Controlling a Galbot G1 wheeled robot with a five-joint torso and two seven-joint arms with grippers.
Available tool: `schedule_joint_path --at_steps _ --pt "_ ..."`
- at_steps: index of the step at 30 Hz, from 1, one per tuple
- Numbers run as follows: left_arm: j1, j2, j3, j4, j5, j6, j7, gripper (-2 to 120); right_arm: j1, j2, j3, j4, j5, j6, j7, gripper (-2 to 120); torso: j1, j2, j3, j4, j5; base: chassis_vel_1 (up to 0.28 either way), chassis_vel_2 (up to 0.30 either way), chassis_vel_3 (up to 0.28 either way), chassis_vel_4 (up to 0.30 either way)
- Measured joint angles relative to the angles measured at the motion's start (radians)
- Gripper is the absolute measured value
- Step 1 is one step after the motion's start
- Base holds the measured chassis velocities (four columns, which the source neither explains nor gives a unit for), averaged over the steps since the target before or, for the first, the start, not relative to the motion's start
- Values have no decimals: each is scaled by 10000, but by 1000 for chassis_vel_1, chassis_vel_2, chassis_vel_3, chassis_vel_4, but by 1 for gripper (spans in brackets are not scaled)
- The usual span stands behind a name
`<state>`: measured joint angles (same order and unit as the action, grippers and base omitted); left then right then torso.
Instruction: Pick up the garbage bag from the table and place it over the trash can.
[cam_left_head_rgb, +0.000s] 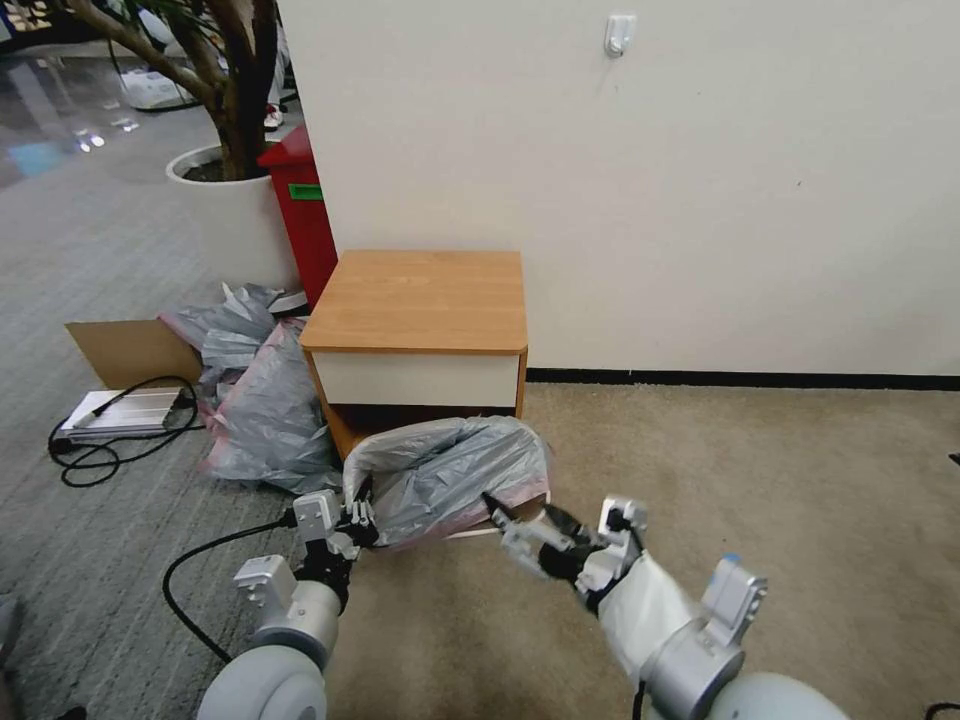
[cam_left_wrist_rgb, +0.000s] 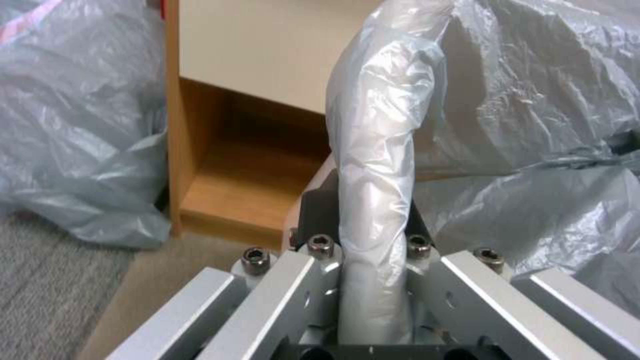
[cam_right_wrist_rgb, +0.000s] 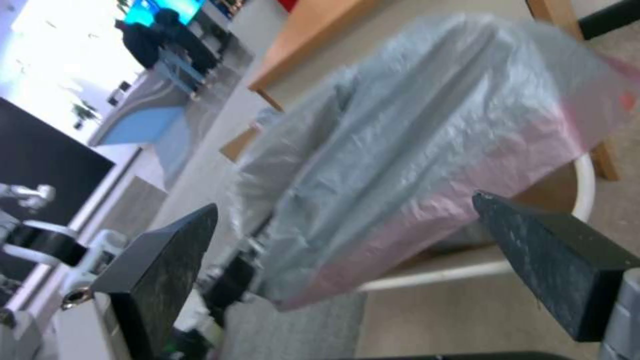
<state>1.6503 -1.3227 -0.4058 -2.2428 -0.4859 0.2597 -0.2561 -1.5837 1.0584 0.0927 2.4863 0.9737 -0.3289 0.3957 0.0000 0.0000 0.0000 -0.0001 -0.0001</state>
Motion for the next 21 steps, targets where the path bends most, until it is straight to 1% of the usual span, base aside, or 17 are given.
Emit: schedule_joint_path --at_steps 4,9,21 --pt "40 -13 88 47 122 -181 60 3 173 94 -142 -418 -230 1 -18 98 0 0 0 0 1 0 0 0 0" --pt "67 -23 93 53 128 -208 64 3 293 164 -206 -760 -327 36 -18 98 0 0 0 1 1 0 0 0 0" --pt "202 -85 108 -92 110 -245 106 3 527 455 -328 -1209 -123 315 -20 98 -1 0 0 0 1 0 0 0 0"
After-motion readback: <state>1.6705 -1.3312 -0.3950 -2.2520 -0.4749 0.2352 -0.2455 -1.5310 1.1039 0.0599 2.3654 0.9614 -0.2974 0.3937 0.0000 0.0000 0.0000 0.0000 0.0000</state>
